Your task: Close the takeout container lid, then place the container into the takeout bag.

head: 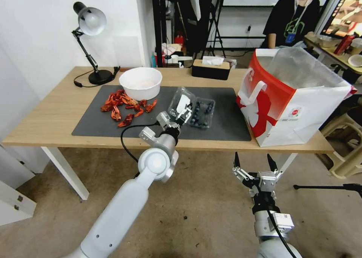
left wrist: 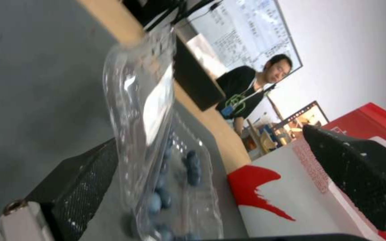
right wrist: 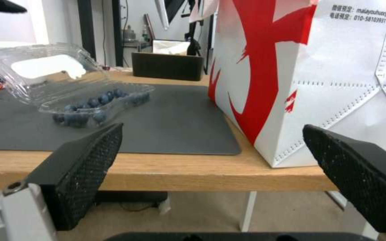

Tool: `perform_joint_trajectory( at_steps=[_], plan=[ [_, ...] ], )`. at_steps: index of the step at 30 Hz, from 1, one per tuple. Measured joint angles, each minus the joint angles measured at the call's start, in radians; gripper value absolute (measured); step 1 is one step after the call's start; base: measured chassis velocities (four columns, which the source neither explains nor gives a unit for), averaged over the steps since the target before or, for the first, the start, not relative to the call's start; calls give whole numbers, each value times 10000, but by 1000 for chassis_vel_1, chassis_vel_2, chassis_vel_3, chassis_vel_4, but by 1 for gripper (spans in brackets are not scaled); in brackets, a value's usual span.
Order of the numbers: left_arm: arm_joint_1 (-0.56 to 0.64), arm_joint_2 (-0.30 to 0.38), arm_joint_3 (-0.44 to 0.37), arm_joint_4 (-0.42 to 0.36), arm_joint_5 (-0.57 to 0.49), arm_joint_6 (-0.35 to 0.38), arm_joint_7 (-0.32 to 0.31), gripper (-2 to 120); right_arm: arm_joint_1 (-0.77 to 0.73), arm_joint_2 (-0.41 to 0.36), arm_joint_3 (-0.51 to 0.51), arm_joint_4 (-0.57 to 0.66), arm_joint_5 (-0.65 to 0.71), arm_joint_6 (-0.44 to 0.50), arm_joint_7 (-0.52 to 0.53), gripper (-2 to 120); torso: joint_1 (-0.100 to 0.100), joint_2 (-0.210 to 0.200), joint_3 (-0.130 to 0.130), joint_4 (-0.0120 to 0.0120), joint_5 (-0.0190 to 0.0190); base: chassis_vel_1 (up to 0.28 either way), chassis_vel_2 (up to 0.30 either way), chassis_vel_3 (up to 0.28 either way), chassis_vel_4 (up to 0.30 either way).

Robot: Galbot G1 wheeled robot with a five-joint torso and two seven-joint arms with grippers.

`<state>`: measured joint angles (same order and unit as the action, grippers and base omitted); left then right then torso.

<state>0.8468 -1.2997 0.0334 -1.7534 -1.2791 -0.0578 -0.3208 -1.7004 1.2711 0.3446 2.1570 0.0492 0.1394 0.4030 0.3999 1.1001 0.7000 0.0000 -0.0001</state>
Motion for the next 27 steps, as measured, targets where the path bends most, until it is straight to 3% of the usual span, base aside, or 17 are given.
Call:
perform_joint_trajectory(
  at_steps=[13, 19, 27],
  plan=[
    [-542, 401, 320, 66, 249, -294, 700, 100, -24, 38, 35, -26, -46, 35, -14, 100, 0, -1, 1, 0, 1, 0, 0, 0, 0],
    [-638, 369, 387, -288, -210, -241, 662, 100, -47, 34, 77, -22, -54, 39, -15, 100, 0, 0, 0, 0, 0, 0, 0, 0, 0],
    [-844, 272, 393, -684, -1510, 163, 148, 100, -87, 30, 94, 20, -58, 39, -16, 100, 0, 0, 0, 0, 2, 0, 0, 0, 0]
  ],
)
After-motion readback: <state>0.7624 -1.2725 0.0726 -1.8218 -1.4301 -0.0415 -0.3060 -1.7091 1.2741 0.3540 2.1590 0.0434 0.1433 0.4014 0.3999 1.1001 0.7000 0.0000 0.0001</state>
